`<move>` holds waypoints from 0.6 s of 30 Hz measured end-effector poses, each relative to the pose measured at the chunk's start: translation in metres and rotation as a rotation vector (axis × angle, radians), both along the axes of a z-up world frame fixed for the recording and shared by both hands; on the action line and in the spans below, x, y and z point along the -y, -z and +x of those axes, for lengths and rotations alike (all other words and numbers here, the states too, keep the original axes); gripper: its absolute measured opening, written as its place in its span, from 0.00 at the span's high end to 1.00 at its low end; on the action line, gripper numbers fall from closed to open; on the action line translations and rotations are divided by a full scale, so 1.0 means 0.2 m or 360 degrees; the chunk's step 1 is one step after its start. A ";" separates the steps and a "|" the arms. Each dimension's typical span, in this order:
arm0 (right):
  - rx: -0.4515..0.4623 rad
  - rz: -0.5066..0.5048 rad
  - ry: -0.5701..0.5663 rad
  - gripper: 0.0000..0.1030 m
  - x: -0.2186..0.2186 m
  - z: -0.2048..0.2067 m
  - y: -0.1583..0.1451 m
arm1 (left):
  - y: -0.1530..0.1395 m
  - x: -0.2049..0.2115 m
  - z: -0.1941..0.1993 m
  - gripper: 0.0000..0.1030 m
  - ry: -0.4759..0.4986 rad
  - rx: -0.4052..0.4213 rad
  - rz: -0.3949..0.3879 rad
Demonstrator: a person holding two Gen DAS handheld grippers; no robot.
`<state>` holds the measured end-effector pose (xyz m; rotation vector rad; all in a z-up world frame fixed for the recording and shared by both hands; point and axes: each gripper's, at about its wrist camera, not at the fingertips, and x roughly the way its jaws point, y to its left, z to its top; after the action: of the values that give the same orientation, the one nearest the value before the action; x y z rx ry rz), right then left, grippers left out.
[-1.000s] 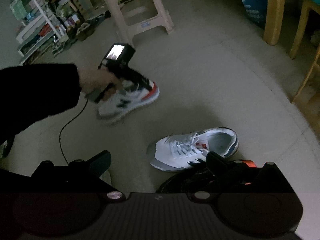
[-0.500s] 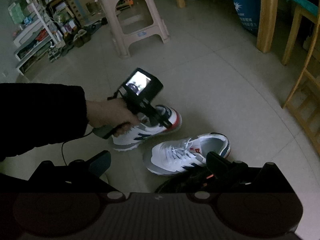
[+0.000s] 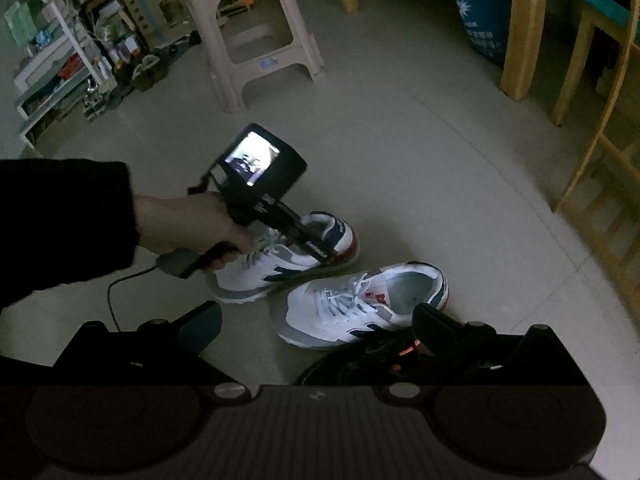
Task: Organize scattered shoes
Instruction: 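Carry the second white sneaker beside the first and release it, then grasp the second white sneaker heel with the right tool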
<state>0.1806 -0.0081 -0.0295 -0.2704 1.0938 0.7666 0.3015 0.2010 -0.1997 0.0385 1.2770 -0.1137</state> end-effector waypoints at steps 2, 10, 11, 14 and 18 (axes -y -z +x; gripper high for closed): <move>0.0035 -0.0037 -0.0026 0.00 -0.04 0.00 0.02 | -0.09 -0.02 -0.06 0.08 0.0004 0.0028 0.0009; 0.0227 -0.0198 -0.0216 0.00 -0.24 0.02 0.13 | -0.41 -0.05 -0.33 0.00 -0.0049 0.0077 0.0082; 0.0224 -0.0208 -0.0222 0.00 -0.27 0.04 0.15 | -0.43 -0.06 -0.35 0.00 -0.0076 0.0083 0.0089; 0.0188 -0.0233 -0.0233 0.00 -0.37 0.12 0.26 | -0.41 -0.10 -0.41 0.00 -0.0170 0.0098 0.0120; 0.0177 -0.0303 -0.0281 0.00 -0.53 0.29 0.45 | -0.37 -0.23 -0.48 0.00 -0.0366 0.0096 0.0090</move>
<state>0.2391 0.0988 -0.1187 -0.5707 1.0472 0.7950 0.2046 0.2479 -0.1264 -0.0561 1.2159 0.1205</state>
